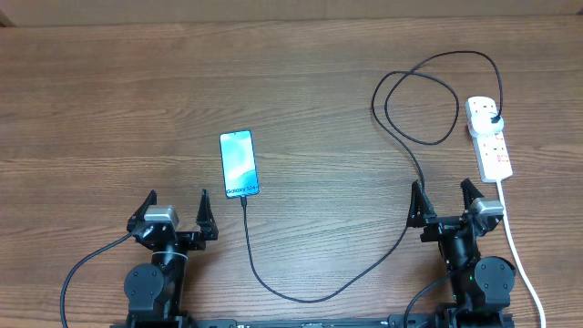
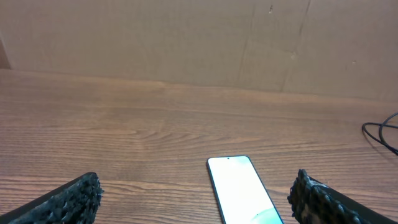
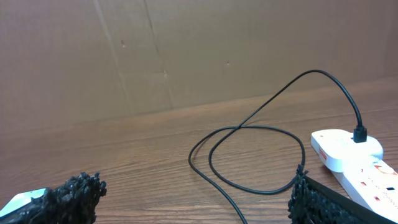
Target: Plug charger to phone and switch on socket
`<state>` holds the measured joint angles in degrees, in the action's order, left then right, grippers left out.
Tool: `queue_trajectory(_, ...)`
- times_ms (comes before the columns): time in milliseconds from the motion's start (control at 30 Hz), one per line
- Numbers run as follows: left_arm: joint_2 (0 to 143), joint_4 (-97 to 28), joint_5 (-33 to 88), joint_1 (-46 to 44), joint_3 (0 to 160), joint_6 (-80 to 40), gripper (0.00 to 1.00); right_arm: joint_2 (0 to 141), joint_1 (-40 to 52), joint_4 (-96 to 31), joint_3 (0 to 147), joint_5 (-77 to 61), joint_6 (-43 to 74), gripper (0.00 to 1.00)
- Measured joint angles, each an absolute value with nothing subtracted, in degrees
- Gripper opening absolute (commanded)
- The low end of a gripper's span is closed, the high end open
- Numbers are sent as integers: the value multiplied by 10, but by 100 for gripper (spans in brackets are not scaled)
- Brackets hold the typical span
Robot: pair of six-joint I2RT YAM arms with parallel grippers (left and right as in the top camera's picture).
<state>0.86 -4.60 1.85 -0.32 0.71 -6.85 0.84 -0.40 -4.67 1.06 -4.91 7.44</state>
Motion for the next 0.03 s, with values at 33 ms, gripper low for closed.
queue_trajectory(33, 9, -46, 18, -3, 7, -69, 100, 8, -4, -46, 11, -49, 74, 100)
